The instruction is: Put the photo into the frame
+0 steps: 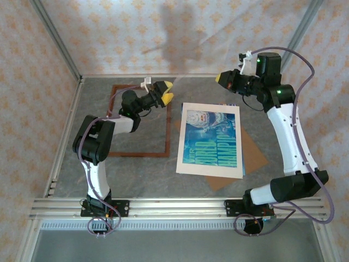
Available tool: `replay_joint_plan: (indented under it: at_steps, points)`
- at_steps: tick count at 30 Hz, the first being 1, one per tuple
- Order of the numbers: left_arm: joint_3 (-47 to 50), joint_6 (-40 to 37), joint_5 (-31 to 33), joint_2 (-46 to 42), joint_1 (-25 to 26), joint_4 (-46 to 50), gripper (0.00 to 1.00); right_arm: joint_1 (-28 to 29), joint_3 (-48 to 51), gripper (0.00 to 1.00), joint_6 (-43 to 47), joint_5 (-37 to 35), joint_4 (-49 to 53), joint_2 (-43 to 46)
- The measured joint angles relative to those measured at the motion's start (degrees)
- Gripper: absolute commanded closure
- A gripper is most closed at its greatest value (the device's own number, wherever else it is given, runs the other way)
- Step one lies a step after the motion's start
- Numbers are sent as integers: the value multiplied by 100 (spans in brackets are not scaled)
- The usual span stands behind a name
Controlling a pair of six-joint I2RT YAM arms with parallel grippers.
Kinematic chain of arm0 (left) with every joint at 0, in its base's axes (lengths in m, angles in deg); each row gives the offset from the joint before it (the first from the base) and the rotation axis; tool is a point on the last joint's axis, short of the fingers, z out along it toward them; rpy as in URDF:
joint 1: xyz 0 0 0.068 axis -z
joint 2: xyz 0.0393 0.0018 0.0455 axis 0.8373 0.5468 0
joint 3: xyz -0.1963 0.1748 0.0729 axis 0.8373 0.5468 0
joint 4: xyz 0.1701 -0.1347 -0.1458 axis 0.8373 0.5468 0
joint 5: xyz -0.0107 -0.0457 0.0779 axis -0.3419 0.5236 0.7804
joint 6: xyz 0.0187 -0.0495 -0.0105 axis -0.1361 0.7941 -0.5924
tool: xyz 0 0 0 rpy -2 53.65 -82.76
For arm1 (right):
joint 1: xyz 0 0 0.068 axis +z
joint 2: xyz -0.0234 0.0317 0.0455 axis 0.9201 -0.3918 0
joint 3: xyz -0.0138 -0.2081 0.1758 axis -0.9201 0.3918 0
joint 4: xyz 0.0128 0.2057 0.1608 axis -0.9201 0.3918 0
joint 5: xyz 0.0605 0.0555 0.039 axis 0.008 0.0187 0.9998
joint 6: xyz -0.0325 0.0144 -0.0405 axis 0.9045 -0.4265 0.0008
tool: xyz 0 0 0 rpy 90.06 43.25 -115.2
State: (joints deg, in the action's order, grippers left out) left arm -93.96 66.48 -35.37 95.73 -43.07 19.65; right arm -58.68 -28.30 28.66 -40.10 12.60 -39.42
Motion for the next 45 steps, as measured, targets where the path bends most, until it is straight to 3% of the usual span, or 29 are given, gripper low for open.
replay_joint_plan:
  at_steps: [15, 28, 34, 37, 40, 45]
  points:
    - [26, -122, -13, -20, -205, 197, 53, -260, 136, 100, 162, -87, -11, -275]
    - [39, -212, -146, -262, -140, 219, 75, -319, 188, 100, 372, -280, 352, -846]
    - [166, -662, -146, -568, -151, 658, 88, -321, 212, 100, 417, -363, 369, -887]
    - [201, -1178, -114, -787, -153, 1386, 100, -315, 391, 100, 411, -350, 293, -887]
    - [238, -1996, -2, -1152, -153, 2653, 100, -264, 822, 94, 387, -341, 125, -887]
    - [63, -3987, 634, -1878, -155, 5753, 100, 20, 1989, 83, 103, -474, -411, -876]
